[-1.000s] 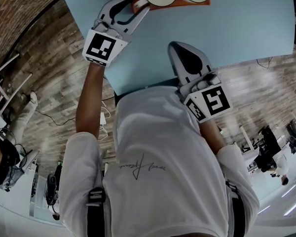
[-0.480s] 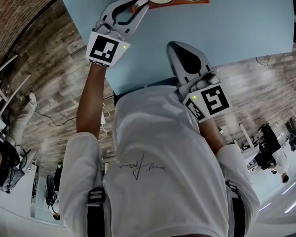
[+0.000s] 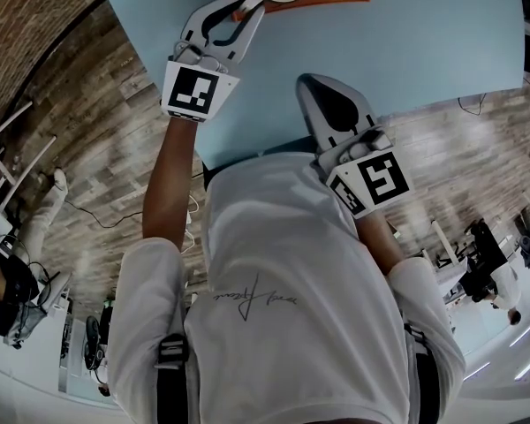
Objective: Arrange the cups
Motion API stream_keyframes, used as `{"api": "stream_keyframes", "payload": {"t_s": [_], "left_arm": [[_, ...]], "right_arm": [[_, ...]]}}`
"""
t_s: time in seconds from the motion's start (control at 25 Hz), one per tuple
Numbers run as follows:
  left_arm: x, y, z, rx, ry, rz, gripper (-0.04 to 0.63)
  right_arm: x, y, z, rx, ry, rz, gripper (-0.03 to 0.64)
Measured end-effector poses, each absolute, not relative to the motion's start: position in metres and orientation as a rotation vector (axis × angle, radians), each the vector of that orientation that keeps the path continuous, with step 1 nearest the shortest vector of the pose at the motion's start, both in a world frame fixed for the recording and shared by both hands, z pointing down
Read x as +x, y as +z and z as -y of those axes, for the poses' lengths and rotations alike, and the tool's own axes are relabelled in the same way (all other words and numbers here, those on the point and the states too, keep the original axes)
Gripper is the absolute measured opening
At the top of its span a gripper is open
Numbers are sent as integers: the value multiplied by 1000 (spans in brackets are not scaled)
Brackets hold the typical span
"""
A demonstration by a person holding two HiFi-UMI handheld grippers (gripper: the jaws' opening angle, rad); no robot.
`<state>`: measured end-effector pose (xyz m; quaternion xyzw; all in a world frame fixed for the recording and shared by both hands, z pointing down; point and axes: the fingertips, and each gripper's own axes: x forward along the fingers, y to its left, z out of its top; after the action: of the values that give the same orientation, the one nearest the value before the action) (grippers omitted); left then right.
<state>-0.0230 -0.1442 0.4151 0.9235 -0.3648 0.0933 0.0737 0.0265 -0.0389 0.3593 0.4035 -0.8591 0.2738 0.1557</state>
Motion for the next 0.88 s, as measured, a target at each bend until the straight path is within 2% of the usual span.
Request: {"api": "stream_keyframes", "payload": {"t_s": [0.88], "left_arm": [[-26, 409, 136, 2709, 223, 1180, 57]], "right_arm": [[36, 358, 28, 1192, 768, 2465, 21]]}}
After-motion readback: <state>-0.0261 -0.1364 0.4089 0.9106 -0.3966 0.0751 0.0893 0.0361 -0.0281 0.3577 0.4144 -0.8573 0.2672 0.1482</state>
